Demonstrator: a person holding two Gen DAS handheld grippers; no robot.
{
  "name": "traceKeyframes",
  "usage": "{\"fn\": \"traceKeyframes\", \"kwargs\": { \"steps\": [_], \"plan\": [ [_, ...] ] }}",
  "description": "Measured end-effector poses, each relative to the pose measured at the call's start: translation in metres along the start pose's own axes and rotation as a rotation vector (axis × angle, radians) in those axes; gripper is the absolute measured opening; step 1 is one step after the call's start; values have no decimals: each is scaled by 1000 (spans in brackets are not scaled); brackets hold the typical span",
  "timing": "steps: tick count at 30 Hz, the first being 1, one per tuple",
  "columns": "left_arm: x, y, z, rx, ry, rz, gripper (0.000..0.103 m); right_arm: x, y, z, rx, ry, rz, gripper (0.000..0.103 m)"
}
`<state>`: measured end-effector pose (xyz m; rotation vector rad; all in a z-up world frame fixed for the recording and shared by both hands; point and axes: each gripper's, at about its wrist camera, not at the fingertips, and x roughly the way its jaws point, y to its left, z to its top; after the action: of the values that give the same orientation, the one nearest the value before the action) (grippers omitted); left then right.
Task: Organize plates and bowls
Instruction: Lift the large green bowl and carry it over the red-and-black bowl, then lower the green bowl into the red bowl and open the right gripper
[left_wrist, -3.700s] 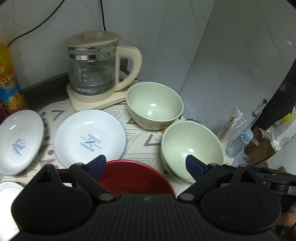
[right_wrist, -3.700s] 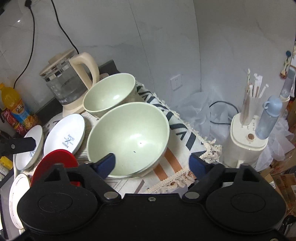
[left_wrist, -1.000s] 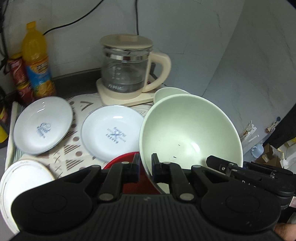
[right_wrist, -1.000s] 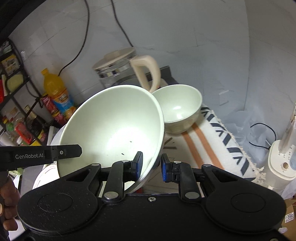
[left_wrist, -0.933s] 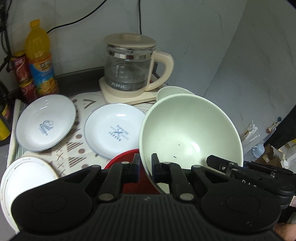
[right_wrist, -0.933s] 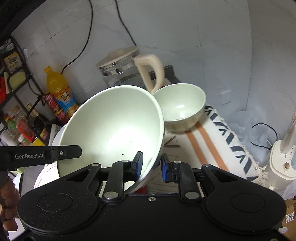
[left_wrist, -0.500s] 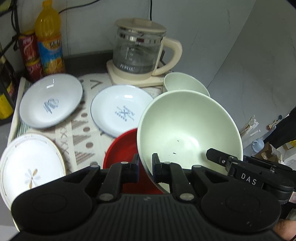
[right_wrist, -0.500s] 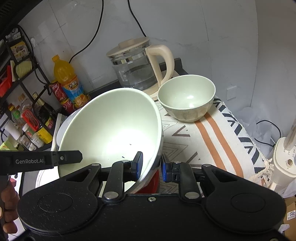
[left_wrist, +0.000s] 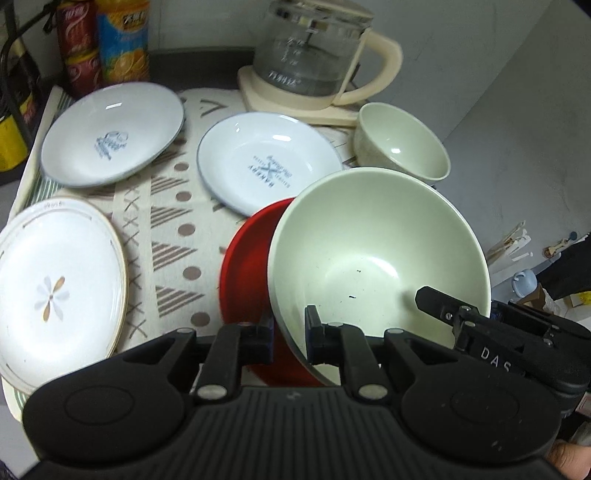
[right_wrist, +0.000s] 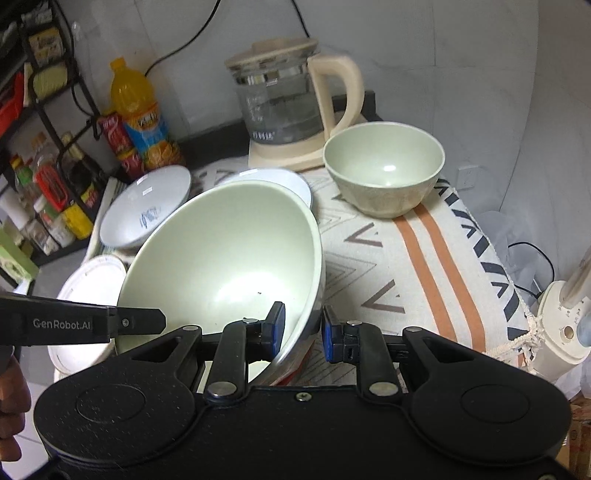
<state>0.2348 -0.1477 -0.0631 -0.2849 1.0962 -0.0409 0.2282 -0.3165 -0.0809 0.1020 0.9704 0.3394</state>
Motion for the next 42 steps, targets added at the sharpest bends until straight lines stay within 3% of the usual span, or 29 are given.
{"fn": "traceKeyframes", "kwargs": {
  "steps": [15, 21, 24, 28, 33, 37, 39, 42],
  "plan": [
    [14, 9, 4, -31, 55, 12, 15, 18, 10, 2, -126, 2, -50, 19],
    [8, 19, 13, -103, 98, 5, 16, 22, 15, 6, -152, -9, -56, 17],
    [1, 22, 18, -102, 78, 13, 22, 23, 17, 8, -162, -14, -55, 17],
    [-14, 23, 27, -91, 23, 36, 41, 24, 21, 9, -187, -23, -53, 10],
    [-20, 25, 33, -89, 2, 46, 45, 25, 16, 13, -167, -22, -56, 8],
    [-19, 22, 36, -90, 3, 40, 49, 21, 8, 14, -117, -27, -20, 18],
    [-18, 18, 39, -76, -6, 35, 53, 16, 4, 16, -95, -42, -11, 38],
    [-18, 9, 44, -44, -24, 23, 63, 7, -8, 21, -15, -68, 22, 57]
  ]
}}
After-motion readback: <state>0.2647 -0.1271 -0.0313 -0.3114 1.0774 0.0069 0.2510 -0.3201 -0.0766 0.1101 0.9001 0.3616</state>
